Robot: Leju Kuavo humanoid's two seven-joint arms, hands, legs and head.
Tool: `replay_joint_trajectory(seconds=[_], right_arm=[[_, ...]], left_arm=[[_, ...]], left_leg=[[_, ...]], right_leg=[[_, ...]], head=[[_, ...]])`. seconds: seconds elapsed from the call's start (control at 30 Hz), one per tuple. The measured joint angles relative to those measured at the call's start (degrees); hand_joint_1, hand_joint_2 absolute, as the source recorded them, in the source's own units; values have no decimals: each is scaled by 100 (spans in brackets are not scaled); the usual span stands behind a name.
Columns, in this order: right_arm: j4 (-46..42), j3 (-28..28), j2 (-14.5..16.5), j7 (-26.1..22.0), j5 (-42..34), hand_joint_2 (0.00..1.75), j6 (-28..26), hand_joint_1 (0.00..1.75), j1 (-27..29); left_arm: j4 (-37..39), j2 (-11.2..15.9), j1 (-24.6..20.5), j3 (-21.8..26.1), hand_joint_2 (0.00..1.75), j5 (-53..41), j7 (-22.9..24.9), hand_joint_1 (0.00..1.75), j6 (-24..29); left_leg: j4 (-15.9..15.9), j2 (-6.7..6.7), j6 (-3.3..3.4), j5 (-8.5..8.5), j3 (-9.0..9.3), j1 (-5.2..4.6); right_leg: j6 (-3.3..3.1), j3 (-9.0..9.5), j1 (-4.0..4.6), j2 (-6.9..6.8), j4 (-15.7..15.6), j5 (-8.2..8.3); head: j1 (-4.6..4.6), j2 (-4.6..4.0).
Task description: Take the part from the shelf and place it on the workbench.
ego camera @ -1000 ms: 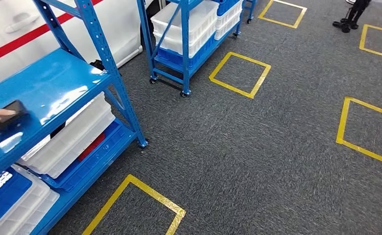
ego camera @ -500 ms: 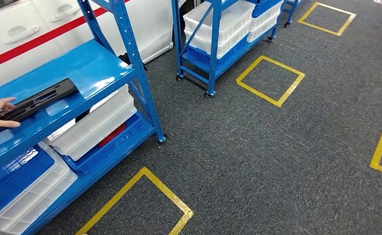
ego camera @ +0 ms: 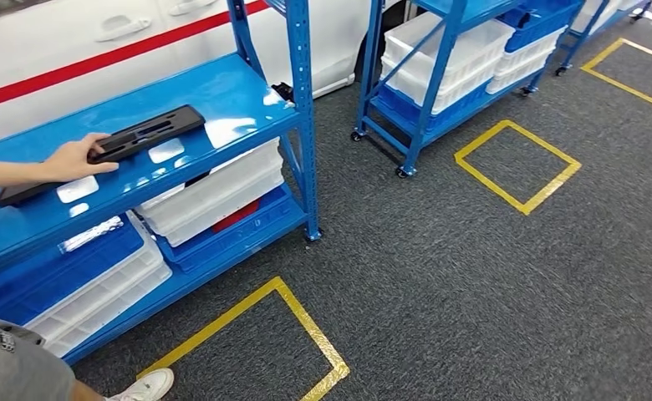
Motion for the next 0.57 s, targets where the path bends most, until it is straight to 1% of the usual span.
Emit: replay_joint_trajectory(seconds=[0.03,0.07,0.1,0.13,0.17,0.2,0.23,0.27,0.3,0.33,0.37,0.4,0.43,0.47,0.5,0.53,0.57], right_arm=[[0,-1,-4,1,7,0,5,0,9],[0,-1,-10,1,16,0,14,0,11],[0,-1,-17,1,26,0,29,0,12],[1,-1,-23,0,34,0,48,0,14],[1,0,-27,-1,45,0,63,0,10],[1,1,-29,-4,55,0,73,0,2],[1,1,-30,-6,65,0,78,0,-12],[0,2,-29,-9,73,0,78,0,-27],[0,2,-27,-11,78,0,78,0,-39],[0,2,-26,-12,81,0,80,0,-42],[0,2,-25,-13,83,0,82,0,-35],[0,2,-25,-14,85,0,84,0,-24],[0,2,-26,-14,86,0,85,0,-13],[0,2,-27,-14,86,0,85,0,-6],[0,2,-28,-14,87,0,85,0,-4],[0,2,-28,-14,89,0,85,0,-8],[0,2,-28,-14,89,0,85,0,-10]], left_arm=[[0,-1,2,-1,0,-1,1,0,-2],[0,-3,6,-1,0,-2,1,0,-4],[0,-6,6,-1,0,-2,3,0,-5],[0,-8,5,-1,0,-1,5,0,-7],[0,-10,-1,-1,0,-1,8,0,-9],[0,-11,-5,-1,0,1,11,0,-9],[0,-11,-5,-1,0,3,13,0,-10],[0,-10,-2,-1,0,4,14,0,-10],[0,-12,6,-1,0,6,14,0,-10],[0,-14,12,-1,0,7,16,0,-10],[0,-16,8,-1,0,7,18,0,-10],[0,-19,-3,-1,0,7,19,0,-10],[0,-20,-18,-1,0,7,20,0,-10],[0,-21,-27,-1,0,7,20,0,-10],[0,-22,-24,-1,0,8,20,0,-10],[0,-23,-14,-1,0,9,20,0,-10],[0,-24,-7,-1,0,9,20,0,-10]], left_leg=[[10,-92,-6,-6,5,6],[26,-180,-21,-16,13,15],[54,-265,-43,-35,17,27],[94,-339,-75,-61,2,32],[136,-405,-111,-88,-19,33],[164,-457,-145,-112,-47,32],[174,-505,-183,-124,-73,33],[171,-553,-216,-126,-82,40],[184,-526,-244,-134,-89,45],[259,-425,-273,-182,-118,44],[448,-279,-298,-296,-202,43],[754,-109,-320,-462,-347,43],[1136,4,-342,-653,-542,46],[1509,53,-358,-801,-736,55],[1736,74,-365,-847,-859,60],[1755,88,-361,-781,-878,62],[1750,94,-360,-734,-880,63]], right_leg=[[9,-47,-6,11,22,91],[17,15,-16,34,-189,289],[28,159,-36,110,-572,540],[42,302,-54,239,-940,716],[36,411,-63,339,-1220,830],[20,468,-64,412,-1374,866],[-12,474,-49,419,-1396,841],[-61,479,-44,352,-1410,847],[-102,491,-44,291,-1427,850],[-143,505,-46,226,-1445,854],[-178,518,-50,151,-1464,856],[-203,527,-40,72,-1471,849],[-221,531,-29,-6,-1472,837],[-230,535,-18,-90,-1471,823],[-235,543,-9,-169,-1470,807],[-236,559,-2,-241,-1469,789],[-236,568,2,-278,-1469,780]], head=[[0,0],[0,0],[0,0],[1,0],[0,0],[0,0],[0,0],[-1,0],[-1,0],[-2,0],[-3,0],[-3,0],[-4,0],[-4,0],[-4,0],[-4,0],[-4,0]])
